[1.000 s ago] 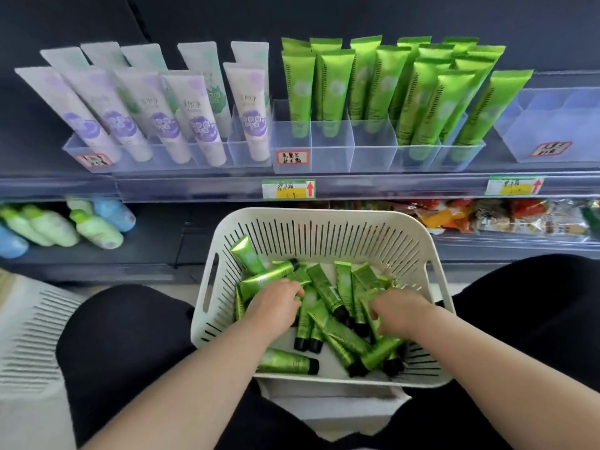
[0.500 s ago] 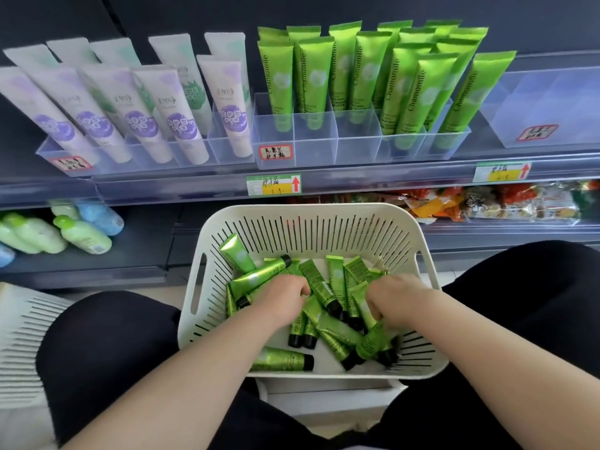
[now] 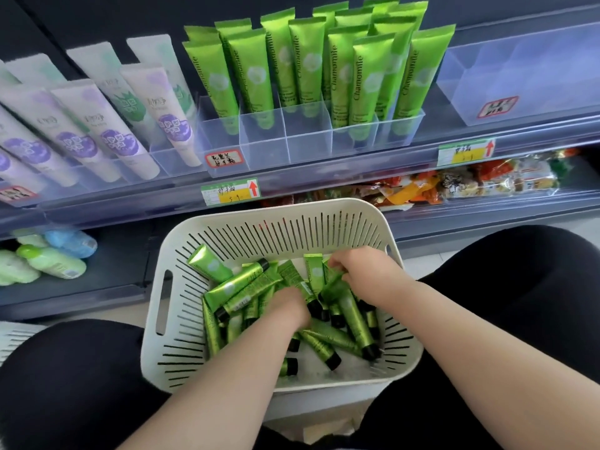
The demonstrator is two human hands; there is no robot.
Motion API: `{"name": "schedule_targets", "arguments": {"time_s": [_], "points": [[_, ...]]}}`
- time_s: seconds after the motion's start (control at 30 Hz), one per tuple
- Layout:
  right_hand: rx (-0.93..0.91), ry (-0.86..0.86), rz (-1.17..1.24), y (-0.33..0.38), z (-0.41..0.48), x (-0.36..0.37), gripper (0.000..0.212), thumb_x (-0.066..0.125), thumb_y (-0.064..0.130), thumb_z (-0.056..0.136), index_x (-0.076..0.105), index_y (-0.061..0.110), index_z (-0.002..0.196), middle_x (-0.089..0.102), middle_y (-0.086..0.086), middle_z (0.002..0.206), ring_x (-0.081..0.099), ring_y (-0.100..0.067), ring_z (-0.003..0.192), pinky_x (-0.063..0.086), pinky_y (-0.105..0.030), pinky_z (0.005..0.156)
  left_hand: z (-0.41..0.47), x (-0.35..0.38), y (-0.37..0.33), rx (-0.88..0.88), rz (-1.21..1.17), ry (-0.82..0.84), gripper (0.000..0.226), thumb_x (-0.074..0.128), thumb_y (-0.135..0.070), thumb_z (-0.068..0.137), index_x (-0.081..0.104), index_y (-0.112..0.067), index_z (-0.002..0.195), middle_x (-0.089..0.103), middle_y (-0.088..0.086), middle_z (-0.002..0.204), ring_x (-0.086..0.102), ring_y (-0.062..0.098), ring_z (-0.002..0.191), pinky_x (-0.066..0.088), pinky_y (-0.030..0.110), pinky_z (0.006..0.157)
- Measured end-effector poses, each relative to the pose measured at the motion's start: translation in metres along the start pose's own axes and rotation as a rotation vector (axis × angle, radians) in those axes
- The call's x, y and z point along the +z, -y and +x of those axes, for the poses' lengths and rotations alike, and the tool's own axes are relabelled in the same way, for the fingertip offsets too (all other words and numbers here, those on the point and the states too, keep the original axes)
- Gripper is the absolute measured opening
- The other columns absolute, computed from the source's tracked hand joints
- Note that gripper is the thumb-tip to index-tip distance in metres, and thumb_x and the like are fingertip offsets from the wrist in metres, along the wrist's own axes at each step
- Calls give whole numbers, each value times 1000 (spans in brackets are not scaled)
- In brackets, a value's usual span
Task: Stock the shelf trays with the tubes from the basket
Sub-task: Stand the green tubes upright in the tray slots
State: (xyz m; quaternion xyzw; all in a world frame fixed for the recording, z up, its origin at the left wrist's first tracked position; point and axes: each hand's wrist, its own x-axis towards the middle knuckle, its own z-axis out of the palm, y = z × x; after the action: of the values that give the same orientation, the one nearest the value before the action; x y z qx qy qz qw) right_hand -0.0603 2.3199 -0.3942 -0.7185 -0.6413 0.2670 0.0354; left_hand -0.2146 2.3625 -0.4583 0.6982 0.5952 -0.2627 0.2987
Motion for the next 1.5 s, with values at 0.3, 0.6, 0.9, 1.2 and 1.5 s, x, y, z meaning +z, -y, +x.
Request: {"name": "schedule_targets", "arguments": {"time_s": [0.3,0.6,0.9,1.2,1.5], "points": [[7,-65,86,6,7,9,54,52,-8,87,52,22,132,68,-6,108,64,-24,94,55,-34,79,-9,-8,3,-144,-585,146,30,73,-8,84,56,-4,109,63,13,105,64,23,87,61,32,69],[-46,-112,46,17,-4,-10,27,56,17,94,65,22,119,62,-2,116,59,-21,103,49,-32,89,-29,-58,26,170,-516,-272,8,60,-17,94,61,-22,88,65,3,91,63,20,75,57,34,67],[-124,-470,157,48,-25,-79,20,59,20,92,68,22,110,67,4,109,59,-18,103,49,-36,88,-80,-130,31,391,-483,-774,13,48,-17,99,61,-18,95,63,-4,89,56,18,80,38,30,66],[-241,-817,67,87,-29,-184,21,56,18,93,67,22,111,67,2,107,54,-22,107,49,-40,83,-139,-223,7,506,-527,-1099,17,47,-16,100,63,-15,103,62,-3,96,53,16,85,36,28,71],[-177,-912,-115,103,9,-224,22,49,22,97,62,25,115,64,1,106,53,-22,101,46,-34,68,-155,-267,-5,534,-519,-1218,19,45,-18,99,63,-20,104,60,-4,100,52,17,90,39,31,72]]}}
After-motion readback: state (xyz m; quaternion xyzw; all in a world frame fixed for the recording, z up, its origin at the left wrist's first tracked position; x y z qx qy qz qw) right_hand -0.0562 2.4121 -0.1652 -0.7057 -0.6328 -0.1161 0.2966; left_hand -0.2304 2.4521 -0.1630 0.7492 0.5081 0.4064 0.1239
